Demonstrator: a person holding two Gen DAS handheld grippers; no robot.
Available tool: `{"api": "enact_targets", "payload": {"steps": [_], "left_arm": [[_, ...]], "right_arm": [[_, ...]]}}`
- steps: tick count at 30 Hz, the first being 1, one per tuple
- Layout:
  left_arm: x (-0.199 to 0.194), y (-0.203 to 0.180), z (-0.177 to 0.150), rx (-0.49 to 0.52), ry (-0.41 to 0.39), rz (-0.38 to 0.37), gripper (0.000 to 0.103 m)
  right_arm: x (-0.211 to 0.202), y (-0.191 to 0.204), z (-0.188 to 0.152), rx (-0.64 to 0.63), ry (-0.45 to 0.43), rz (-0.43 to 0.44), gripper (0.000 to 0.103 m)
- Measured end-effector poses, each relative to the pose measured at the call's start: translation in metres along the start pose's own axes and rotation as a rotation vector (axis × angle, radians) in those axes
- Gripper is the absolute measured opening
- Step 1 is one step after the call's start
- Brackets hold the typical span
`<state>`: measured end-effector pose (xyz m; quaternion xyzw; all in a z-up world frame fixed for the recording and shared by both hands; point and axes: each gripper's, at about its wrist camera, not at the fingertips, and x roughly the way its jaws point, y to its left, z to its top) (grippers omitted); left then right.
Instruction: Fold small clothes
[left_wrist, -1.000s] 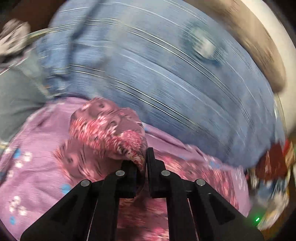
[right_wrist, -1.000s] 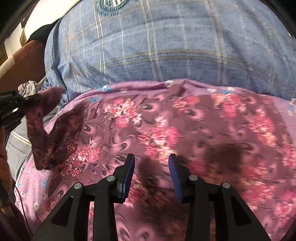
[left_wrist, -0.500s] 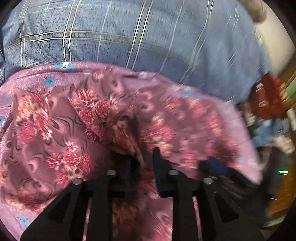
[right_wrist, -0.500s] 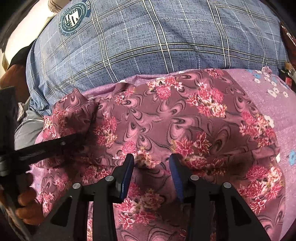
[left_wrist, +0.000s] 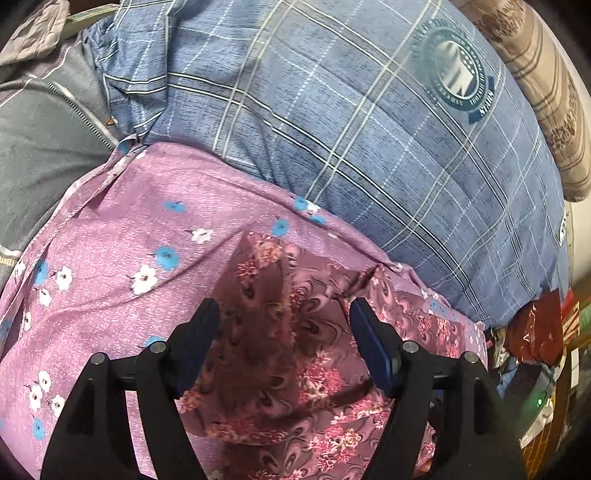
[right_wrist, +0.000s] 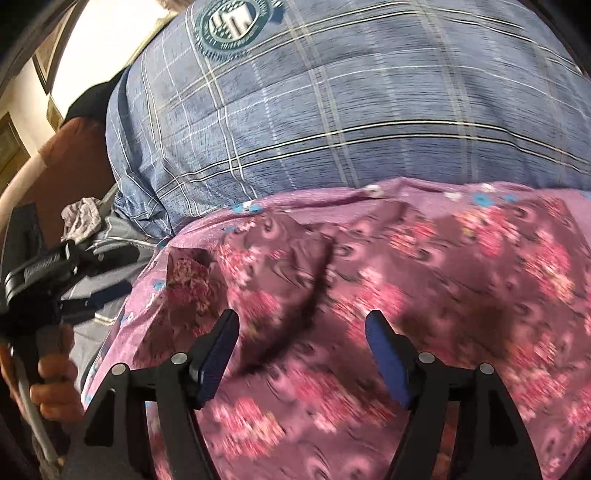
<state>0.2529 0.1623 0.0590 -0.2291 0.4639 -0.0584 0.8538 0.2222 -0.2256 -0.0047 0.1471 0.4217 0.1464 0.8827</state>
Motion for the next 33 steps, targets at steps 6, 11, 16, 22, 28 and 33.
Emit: {"api": "enact_targets", "payload": {"steps": [6,11,16,22,28,33], "left_arm": [[0.005,-0.006,-0.003,0.015,0.003,-0.002,0.073],[0.007,-0.009,-0.003,0.022,0.020,0.002,0.073],[0.012,-0.013,-0.007,0.029,0.052,-0.010,0.073],[0.021,-0.010,-0.007,0.007,0.070,0.023,0.073],[0.025,0.006,-0.006,-0.026,0.080,0.039,0.073],[0.024,0.014,-0.006,-0.034,0.075,0.045,0.073]], "right_arm": [[0.051,0.046,0.006,-0.203,0.072,-0.207,0.066],[0.029,0.010,0.015,-0.081,0.001,-0.148,0.006],[-0.019,-0.101,0.011,0.229,-0.068,-0.213,0.004],[-0.023,-0.092,0.005,0.201,-0.040,-0.108,0.015],[0.021,0.013,0.006,-0.127,-0.002,-0.073,0.079],[0.053,0.028,0.006,-0.205,0.068,-0.146,0.010]]}}
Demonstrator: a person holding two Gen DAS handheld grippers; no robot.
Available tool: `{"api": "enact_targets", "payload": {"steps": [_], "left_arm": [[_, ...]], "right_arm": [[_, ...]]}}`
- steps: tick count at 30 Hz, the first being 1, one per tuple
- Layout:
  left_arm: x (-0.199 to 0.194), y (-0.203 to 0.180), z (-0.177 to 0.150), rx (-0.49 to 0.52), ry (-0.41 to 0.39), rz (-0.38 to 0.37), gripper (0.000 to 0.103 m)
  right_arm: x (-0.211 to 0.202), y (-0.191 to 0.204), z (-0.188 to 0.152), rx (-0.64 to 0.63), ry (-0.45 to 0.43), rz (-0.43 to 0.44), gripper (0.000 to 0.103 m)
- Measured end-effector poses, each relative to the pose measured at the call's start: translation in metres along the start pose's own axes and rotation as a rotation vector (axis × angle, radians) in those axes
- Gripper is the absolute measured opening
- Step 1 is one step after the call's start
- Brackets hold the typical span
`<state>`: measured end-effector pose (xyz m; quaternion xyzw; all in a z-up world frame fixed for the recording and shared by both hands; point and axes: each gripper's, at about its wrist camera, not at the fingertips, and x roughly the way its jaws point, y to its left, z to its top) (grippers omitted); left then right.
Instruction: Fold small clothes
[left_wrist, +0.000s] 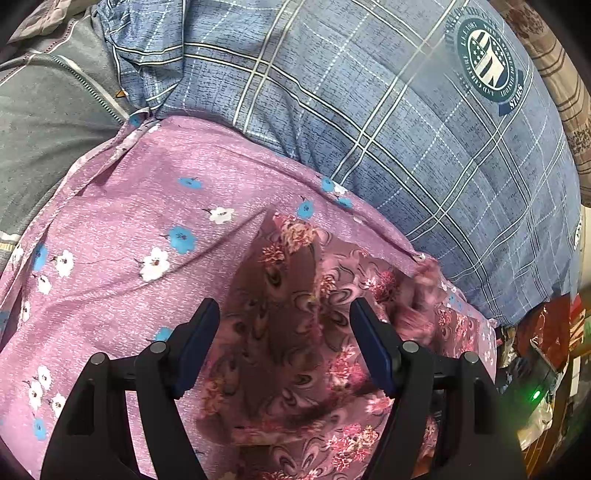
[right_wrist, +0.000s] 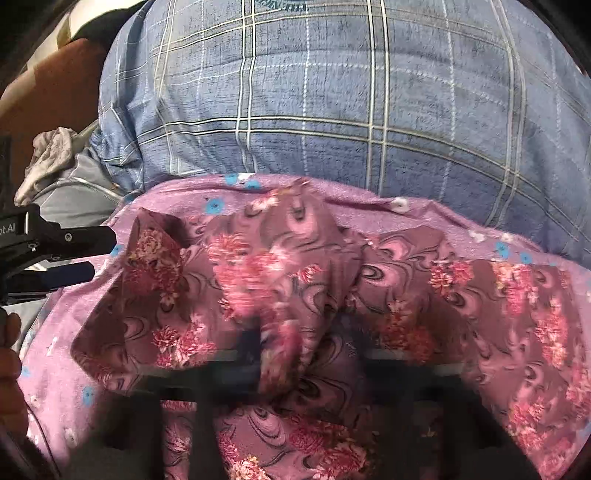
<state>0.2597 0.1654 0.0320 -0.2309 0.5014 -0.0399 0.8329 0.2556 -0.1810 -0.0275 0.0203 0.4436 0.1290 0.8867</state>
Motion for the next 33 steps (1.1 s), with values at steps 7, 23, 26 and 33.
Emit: {"api": "enact_targets", "payload": {"steps": [7,23,26,33], "left_arm": [[0.009,-0.002,-0.006,0.012,0.022,0.037,0.073],[0.026,-0.002,-0.009,0.012,0.060,0.046,0.073],[0.028,-0.002,-0.008,0.002,0.068,0.046,0.073],[0.026,-0.002,-0.008,0.003,0.066,0.045,0.073]], "right_arm": [[-0.038,-0.142,-0.033,0.432,-0.046,-0.060,0.000],[-0.012,-0.124,-0.013,0.605,-0.107,0.284,0.088],[-0.017,-0.124,-0.016,0.568,-0.126,0.216,0.084],[-0.048,-0.162,-0.016,0.498,-0.169,0.165,0.006]]}}
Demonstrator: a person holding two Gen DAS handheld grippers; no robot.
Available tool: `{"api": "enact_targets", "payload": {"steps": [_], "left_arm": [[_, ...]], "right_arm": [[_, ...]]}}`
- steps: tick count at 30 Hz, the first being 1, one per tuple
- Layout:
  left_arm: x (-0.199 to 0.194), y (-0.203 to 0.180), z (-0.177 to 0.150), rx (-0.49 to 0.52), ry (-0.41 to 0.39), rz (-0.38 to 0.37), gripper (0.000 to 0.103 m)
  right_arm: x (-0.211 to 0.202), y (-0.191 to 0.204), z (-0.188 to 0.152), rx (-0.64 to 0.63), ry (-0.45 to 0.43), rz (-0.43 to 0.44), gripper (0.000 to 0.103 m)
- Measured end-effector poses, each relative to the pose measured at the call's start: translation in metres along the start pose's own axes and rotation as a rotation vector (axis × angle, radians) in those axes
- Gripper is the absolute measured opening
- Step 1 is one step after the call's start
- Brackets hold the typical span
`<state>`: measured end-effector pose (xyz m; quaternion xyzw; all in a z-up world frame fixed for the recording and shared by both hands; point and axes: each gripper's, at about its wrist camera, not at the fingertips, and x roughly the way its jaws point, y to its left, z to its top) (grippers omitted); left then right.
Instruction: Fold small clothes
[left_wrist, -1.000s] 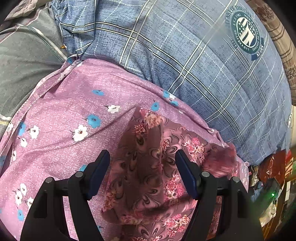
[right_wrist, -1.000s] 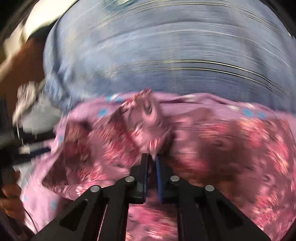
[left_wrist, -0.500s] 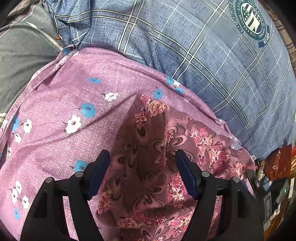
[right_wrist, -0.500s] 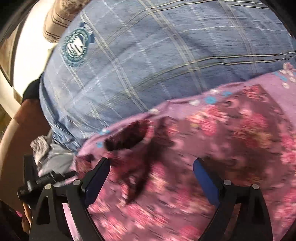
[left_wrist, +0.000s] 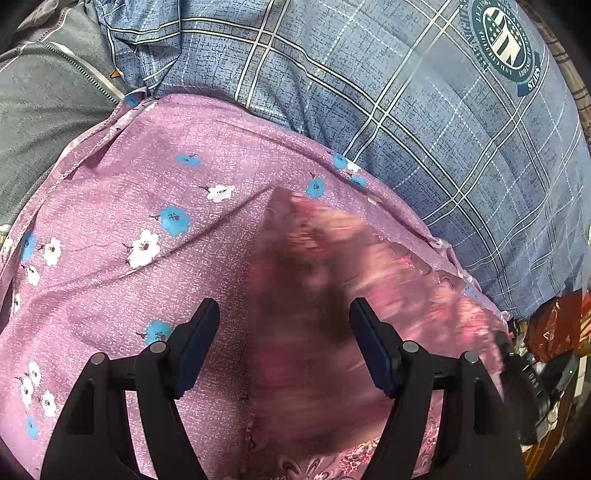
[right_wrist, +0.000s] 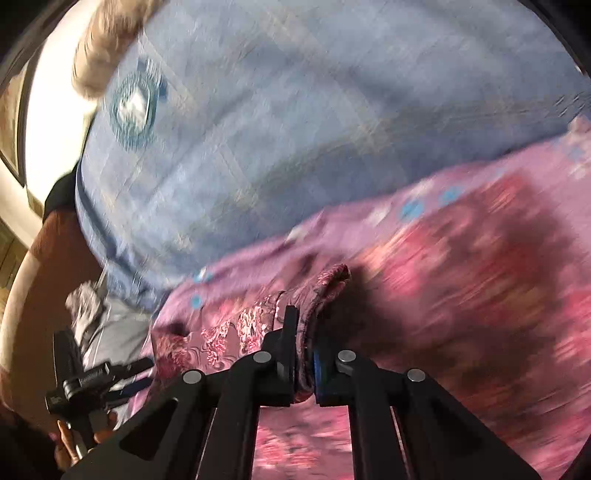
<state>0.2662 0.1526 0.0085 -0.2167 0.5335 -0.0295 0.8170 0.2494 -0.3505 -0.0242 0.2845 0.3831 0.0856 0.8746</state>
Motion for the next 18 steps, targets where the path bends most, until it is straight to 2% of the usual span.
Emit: {"api": "enact_targets", "payload": {"steps": [3,5,7,9,12,13,14,16,18], "left_arm": [[0.006,-0.004,-0.002,0.012,0.010,0.013,0.073],[0.013,-0.009,-0.004,0.027,0.027,0.025,0.073],[0.019,-0.016,-0.008,0.051,0.041,0.030,0.073],[0.023,-0.025,-0.012,0.090,0.045,0.038,0.073],[0.027,-0.038,-0.020,0.155,0.012,0.086,0.067],[0.027,-0.043,-0.023,0.180,-0.012,0.109,0.054],[0.028,-0.046,-0.024,0.197,-0.020,0.128,0.044],[0.035,-0.049,-0.026,0.222,-0.023,0.166,0.042],[0.046,-0.047,-0.027,0.224,-0.006,0.198,0.042]], "right_arm": [[-0.029,-0.051,0.019,0.083,-0.091,-0.105,0.006],[-0.036,-0.087,0.024,0.155,-0.075,-0.167,0.006],[-0.031,-0.110,0.020,0.198,-0.023,-0.168,0.006],[-0.031,-0.116,0.014,0.215,-0.016,-0.173,0.013],[-0.030,-0.112,0.015,0.207,-0.016,-0.172,0.011],[-0.031,-0.109,0.017,0.183,-0.010,-0.168,0.007],[-0.038,-0.101,0.021,0.149,-0.032,-0.140,0.007],[-0.054,-0.084,0.027,0.095,-0.107,-0.091,0.006],[-0.062,-0.079,0.031,0.059,-0.140,-0.094,0.007]]}}
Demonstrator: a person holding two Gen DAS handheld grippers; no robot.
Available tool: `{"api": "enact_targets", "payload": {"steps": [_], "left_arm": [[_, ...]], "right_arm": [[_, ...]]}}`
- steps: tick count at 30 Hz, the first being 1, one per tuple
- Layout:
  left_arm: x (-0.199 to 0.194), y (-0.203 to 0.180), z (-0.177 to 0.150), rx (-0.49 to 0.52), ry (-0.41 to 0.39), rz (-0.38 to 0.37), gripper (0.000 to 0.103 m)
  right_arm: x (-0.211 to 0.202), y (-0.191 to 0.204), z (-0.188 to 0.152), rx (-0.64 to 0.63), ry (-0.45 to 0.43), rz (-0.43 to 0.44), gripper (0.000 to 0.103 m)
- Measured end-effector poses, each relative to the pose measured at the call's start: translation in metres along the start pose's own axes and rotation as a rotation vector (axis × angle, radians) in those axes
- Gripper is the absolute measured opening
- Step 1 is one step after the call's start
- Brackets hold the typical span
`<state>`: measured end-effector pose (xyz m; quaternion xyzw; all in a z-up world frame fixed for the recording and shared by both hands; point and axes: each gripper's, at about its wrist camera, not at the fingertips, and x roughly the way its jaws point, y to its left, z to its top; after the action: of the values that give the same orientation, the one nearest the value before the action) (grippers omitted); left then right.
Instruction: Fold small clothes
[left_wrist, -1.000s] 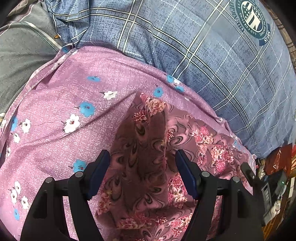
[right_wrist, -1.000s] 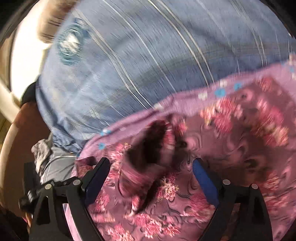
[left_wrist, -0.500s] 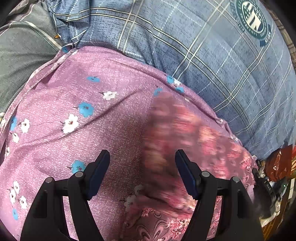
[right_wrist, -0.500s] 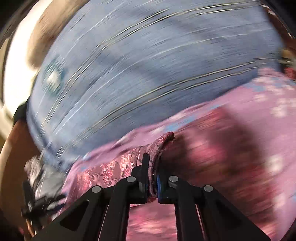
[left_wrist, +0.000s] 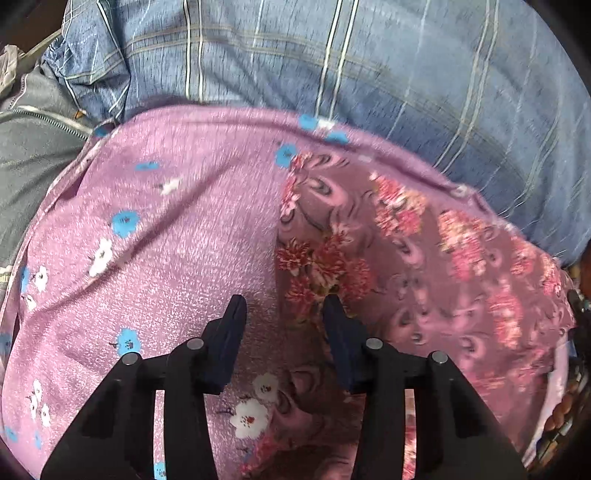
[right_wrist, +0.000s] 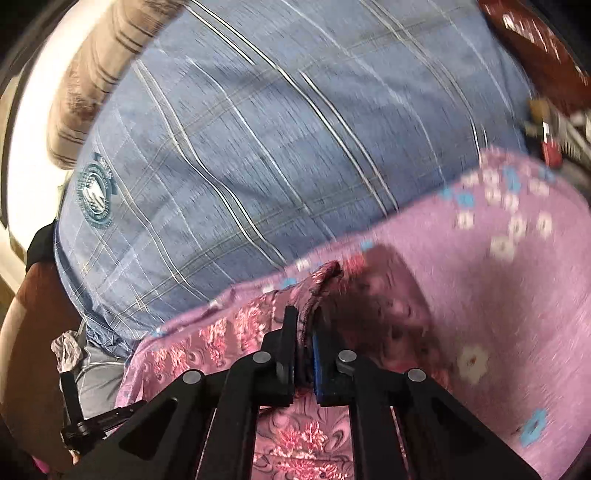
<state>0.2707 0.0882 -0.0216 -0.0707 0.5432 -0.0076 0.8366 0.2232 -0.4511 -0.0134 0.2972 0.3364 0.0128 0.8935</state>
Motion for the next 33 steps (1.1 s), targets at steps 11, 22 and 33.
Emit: {"api": "enact_targets", "payload": {"steps": [11,22,33], "left_arm": [[-0.017,0.007,-0.023,0.016,0.038,-0.002,0.053],[-0.086,0.063,-0.138,0.044,0.196,-0.165,0.066],[-0.103,0.037,-0.236,0.319,0.273,-0.172,0.066]], "right_arm": [[-0.026,-0.010,-0.015,-0.043,0.153,-0.164,0.019],[-0.155,-0.044,-0.095,-0.142,0.202,-0.209,0.054],[-0.208,-0.096,-0.176,-0.106,0.391,-0.107,0.065]]}}
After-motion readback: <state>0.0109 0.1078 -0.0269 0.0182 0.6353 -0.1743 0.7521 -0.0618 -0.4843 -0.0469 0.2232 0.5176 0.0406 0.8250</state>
